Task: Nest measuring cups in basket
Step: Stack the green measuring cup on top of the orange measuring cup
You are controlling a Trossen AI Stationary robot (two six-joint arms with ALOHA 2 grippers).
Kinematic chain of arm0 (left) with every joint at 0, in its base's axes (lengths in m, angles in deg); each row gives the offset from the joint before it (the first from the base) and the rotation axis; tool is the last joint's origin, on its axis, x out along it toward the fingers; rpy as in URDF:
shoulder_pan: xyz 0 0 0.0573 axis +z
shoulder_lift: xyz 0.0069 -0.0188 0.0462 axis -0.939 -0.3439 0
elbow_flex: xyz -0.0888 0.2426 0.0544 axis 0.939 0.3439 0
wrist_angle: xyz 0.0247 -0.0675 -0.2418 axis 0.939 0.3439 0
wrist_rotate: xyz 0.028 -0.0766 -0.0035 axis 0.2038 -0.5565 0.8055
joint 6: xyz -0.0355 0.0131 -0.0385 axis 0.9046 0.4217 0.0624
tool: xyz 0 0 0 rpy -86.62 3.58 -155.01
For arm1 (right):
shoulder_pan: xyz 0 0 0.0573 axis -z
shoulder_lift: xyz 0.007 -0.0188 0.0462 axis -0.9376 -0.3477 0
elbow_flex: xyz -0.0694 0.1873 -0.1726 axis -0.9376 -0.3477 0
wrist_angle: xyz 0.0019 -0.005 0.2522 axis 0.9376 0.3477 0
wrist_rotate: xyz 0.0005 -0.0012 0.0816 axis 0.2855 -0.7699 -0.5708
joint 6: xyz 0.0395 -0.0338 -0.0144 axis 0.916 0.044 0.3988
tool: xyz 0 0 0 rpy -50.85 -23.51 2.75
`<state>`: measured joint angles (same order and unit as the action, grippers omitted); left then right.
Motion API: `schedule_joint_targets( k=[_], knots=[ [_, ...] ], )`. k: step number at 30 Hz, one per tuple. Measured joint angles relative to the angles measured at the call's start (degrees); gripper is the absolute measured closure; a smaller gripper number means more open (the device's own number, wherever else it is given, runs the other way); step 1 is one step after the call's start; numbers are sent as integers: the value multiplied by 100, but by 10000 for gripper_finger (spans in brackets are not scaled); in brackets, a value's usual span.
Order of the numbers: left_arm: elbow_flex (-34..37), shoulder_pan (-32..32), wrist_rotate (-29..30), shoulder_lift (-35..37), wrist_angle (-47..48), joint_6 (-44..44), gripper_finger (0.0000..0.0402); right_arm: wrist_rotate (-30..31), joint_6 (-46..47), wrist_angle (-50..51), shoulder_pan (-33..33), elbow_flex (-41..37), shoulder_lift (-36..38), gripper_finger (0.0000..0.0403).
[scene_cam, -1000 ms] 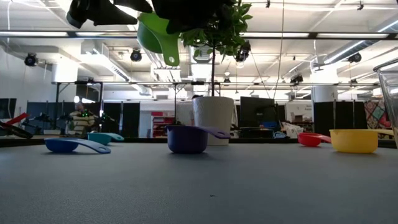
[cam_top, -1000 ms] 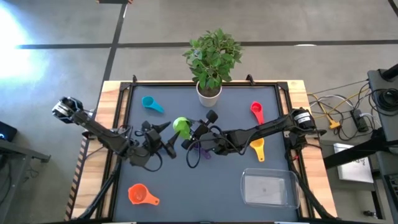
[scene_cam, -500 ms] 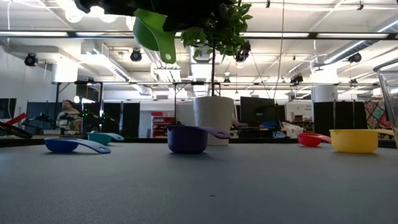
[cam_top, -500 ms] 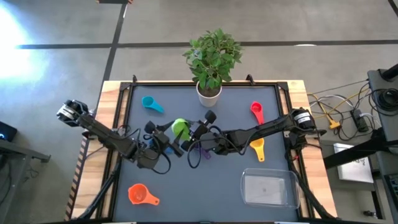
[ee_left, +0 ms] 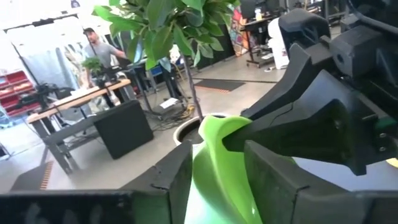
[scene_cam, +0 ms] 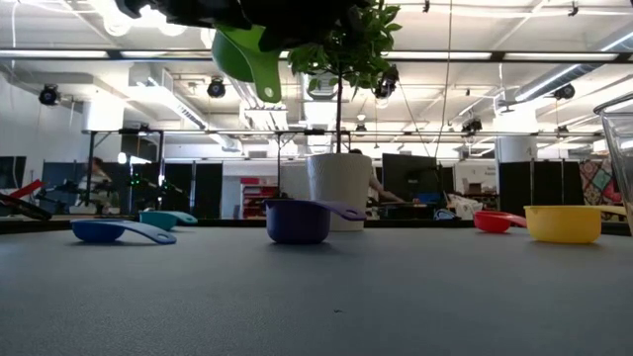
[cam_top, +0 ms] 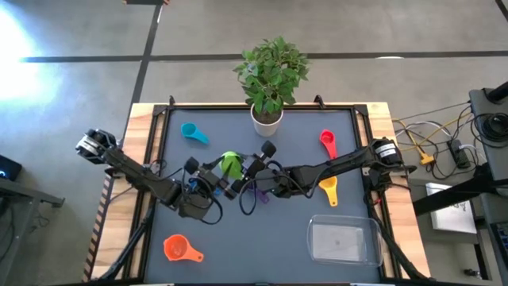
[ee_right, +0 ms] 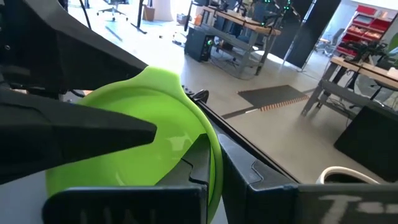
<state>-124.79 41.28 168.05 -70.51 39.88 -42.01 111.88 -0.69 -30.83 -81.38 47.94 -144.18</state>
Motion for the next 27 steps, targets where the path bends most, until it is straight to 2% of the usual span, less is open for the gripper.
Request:
schedule_joint_targets(
  k=[12,17,21,27],
  knots=[
    [0,0,142,0,-17,-99,387,10,-81,10,2,-2,-4,394],
    [9,0,168,2,1,-151,394,-130,-289,2,9,-2,-4,388],
    [11,-11,43,2,7,-233,397,-228,-573,-1,-22,-2,-4,358],
    [13,-141,47,127,9,-257,398,-234,-820,117,-139,60,28,282]
  ],
)
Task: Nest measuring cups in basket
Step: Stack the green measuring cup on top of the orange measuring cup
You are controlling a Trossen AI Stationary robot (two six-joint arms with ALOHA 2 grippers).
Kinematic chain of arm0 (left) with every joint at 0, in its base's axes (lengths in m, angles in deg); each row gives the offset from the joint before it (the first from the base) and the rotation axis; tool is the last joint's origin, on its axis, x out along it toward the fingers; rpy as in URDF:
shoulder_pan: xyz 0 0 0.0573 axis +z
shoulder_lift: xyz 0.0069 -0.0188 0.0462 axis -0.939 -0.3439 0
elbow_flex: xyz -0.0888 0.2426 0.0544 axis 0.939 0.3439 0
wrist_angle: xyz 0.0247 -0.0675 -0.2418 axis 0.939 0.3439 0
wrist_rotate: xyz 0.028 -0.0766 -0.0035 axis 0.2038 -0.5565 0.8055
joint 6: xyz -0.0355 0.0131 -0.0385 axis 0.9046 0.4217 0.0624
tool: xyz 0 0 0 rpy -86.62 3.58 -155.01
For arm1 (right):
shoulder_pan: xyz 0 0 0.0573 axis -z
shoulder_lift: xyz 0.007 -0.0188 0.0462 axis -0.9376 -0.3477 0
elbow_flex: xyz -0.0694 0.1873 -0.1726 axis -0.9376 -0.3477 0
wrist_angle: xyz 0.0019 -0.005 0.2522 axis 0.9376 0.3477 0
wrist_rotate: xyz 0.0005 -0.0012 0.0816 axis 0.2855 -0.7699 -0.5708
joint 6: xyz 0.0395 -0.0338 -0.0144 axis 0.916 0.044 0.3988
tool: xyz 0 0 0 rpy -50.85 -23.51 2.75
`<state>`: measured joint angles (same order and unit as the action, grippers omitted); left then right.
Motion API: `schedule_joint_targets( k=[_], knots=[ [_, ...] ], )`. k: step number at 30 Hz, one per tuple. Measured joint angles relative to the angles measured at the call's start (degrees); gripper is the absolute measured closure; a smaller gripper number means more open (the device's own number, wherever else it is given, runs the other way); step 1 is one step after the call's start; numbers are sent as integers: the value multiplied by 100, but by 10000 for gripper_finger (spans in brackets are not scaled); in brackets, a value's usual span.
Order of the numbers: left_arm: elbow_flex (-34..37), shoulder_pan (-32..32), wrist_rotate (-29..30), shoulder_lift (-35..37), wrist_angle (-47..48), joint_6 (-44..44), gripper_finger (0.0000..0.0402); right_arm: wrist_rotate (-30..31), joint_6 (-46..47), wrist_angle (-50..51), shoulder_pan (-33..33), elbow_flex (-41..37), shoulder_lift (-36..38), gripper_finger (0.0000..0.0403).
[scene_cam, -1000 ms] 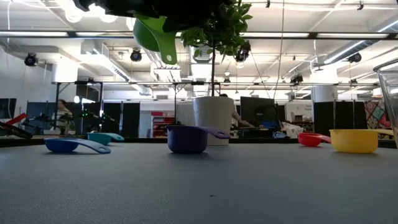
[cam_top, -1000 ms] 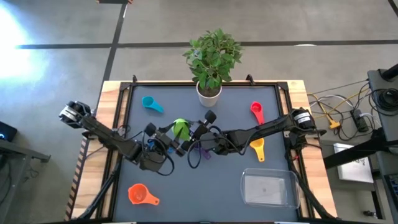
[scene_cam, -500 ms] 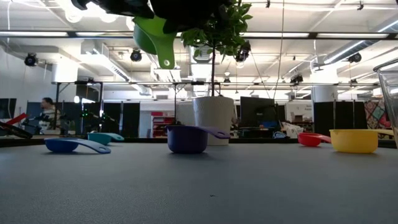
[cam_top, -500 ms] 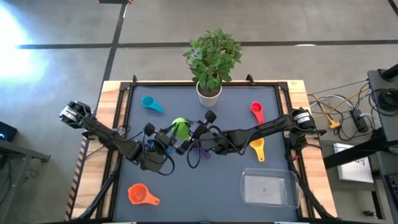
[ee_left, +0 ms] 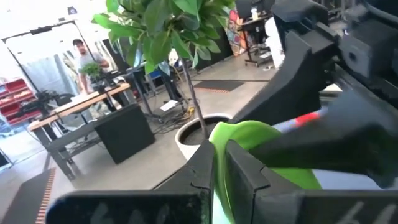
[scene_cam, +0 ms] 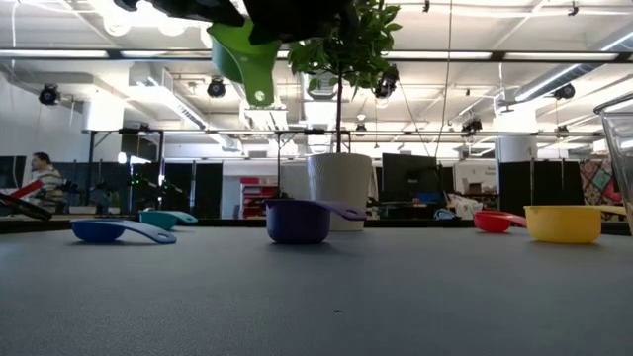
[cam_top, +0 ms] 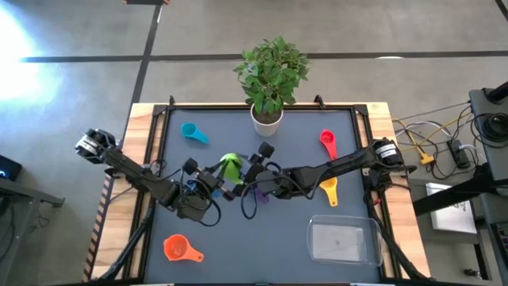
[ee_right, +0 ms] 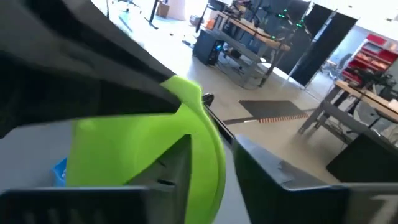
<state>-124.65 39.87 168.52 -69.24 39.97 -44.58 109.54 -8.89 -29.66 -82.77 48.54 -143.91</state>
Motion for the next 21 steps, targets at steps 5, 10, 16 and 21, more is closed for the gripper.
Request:
schedule_joint_targets(
  k=[5,10,16,21],
  knots=[
    [0,-320,320,265,44,9,399,0,-96,185,-180,65,108,215],
    [0,-801,541,580,98,181,399,31,-289,179,-386,65,360,177],
    [0,-1304,432,935,670,987,399,74,-410,228,-603,62,593,163],
    [0,-1651,-259,1160,1805,2292,400,75,-433,369,-754,44,729,165]
  ],
)
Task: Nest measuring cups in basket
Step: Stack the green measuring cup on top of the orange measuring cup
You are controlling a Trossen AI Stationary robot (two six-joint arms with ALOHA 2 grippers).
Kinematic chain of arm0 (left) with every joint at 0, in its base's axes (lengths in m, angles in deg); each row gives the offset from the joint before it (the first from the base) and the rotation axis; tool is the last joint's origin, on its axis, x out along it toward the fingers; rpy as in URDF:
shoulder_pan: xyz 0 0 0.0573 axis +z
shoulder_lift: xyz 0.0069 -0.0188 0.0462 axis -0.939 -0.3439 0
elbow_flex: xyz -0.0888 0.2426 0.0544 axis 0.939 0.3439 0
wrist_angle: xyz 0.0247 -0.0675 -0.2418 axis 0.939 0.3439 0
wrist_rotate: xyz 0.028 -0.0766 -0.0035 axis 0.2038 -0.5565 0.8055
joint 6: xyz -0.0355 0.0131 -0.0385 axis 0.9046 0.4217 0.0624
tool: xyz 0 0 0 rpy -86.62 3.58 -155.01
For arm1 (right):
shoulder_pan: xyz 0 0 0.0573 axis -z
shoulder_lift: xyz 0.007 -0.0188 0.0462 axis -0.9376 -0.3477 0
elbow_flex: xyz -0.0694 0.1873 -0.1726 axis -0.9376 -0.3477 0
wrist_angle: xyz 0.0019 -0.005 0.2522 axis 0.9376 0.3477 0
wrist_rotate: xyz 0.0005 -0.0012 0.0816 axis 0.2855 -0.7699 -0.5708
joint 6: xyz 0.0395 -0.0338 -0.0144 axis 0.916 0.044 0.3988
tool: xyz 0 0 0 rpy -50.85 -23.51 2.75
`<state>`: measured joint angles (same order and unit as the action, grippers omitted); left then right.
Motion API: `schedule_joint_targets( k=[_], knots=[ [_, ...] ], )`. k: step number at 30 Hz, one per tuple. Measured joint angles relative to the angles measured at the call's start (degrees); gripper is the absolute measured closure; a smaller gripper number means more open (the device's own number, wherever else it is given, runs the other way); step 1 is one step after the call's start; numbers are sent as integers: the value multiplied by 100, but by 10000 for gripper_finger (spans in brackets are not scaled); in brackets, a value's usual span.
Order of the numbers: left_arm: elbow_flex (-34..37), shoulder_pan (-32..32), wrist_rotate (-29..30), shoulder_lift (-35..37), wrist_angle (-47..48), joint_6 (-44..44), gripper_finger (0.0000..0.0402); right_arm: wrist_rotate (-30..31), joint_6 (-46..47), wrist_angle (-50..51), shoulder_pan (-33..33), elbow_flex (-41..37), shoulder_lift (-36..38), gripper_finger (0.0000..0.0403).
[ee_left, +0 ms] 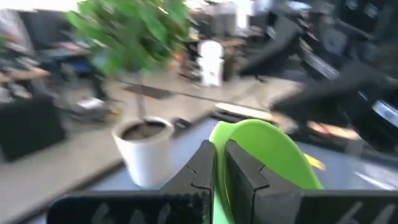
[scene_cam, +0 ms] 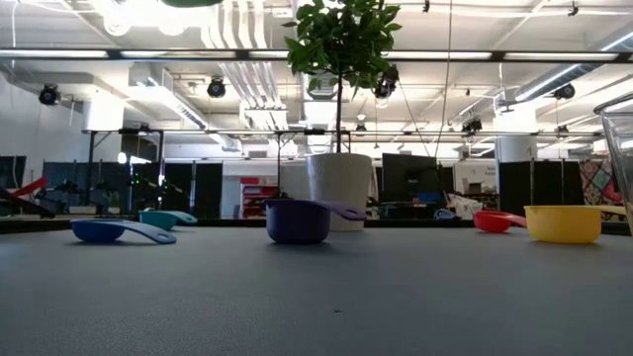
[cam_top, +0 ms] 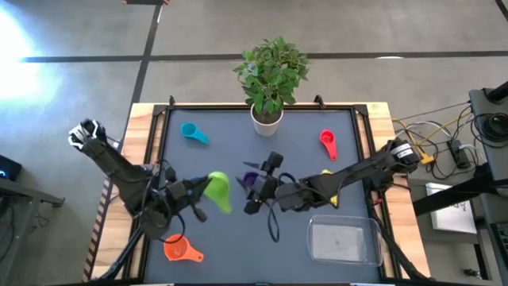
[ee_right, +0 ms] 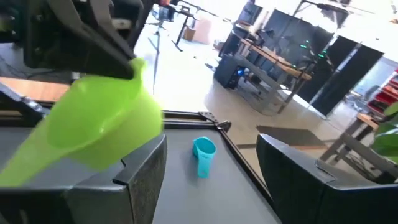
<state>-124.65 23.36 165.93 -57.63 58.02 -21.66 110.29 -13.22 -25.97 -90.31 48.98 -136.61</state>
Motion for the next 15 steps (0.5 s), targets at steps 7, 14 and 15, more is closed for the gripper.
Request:
schedule_joint_targets(
  k=[7,14,15],
  knots=[
    [4,-94,-968,37,1689,2259,400,-23,-33,86,-114,-14,16,165],
    [4,-480,-1360,48,3186,4778,400,-27,148,360,-110,-45,21,165],
    [4,-595,-1409,50,3360,5156,400,-27,153,385,-111,-47,23,165]
  ],
)
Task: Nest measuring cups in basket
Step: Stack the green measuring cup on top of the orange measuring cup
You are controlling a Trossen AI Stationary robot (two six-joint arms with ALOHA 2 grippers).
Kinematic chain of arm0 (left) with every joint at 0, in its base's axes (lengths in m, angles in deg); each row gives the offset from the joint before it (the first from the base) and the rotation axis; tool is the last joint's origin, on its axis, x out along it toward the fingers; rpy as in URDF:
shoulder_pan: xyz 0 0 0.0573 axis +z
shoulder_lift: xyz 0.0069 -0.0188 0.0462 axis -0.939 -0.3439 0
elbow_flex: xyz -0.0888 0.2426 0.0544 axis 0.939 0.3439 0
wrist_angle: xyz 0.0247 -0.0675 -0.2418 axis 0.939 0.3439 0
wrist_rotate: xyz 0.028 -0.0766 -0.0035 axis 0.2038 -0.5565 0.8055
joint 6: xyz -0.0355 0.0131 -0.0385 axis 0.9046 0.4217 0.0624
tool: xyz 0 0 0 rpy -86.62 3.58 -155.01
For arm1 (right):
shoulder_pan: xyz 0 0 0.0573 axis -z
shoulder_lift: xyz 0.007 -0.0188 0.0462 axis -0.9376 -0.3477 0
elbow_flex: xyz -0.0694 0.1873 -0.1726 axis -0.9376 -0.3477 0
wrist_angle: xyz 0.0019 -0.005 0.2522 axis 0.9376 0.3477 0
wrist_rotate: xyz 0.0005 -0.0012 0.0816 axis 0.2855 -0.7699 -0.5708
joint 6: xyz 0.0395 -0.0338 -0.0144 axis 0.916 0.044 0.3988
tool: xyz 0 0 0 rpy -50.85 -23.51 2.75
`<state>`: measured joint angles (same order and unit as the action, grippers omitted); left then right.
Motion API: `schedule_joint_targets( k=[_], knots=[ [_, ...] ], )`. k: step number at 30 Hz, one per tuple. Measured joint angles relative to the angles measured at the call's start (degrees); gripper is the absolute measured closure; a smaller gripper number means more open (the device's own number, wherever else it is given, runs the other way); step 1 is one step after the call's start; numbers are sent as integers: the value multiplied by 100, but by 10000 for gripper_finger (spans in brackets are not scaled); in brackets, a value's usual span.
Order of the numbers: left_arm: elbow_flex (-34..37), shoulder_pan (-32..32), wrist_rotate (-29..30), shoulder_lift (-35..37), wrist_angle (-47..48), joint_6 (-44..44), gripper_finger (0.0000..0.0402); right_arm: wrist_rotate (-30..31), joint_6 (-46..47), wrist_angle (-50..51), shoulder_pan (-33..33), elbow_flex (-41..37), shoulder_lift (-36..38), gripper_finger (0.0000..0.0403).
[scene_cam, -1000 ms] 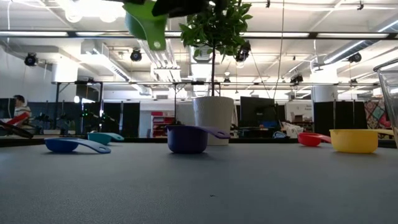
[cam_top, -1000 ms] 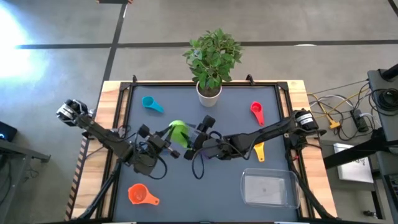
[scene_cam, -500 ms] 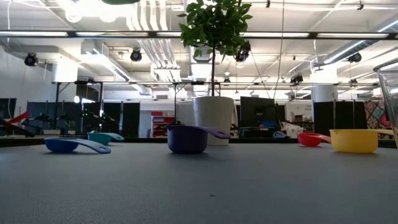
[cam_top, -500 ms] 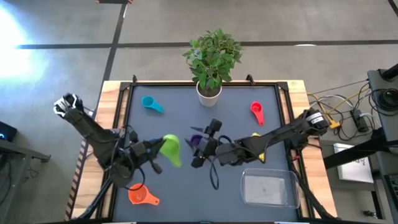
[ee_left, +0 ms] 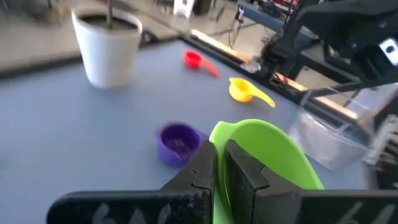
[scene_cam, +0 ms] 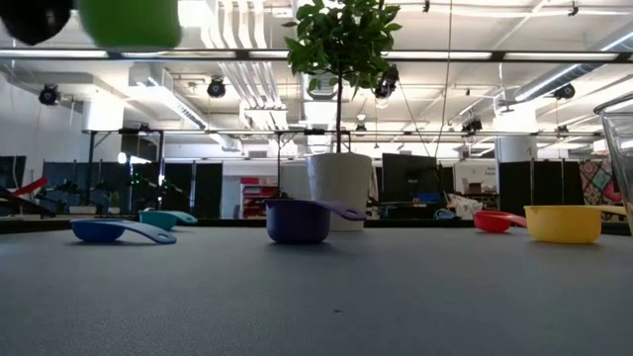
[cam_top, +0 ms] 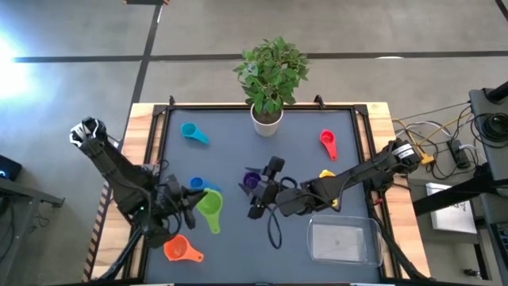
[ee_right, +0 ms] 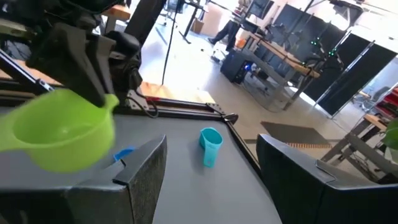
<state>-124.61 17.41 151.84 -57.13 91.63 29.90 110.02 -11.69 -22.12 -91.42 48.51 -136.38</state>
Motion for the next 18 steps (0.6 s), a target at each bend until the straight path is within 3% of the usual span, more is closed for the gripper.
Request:
schedule_joint_targets(
  k=[6,14,18],
  knots=[
    [0,-861,-152,-9,531,1891,400,1,-6,36,2,-37,6,165],
    [0,-1671,-491,-333,629,3488,400,0,-1,40,6,-102,26,165],
    [0,-1949,-1072,-584,616,4035,400,0,77,42,2,-130,26,165]
  ],
)
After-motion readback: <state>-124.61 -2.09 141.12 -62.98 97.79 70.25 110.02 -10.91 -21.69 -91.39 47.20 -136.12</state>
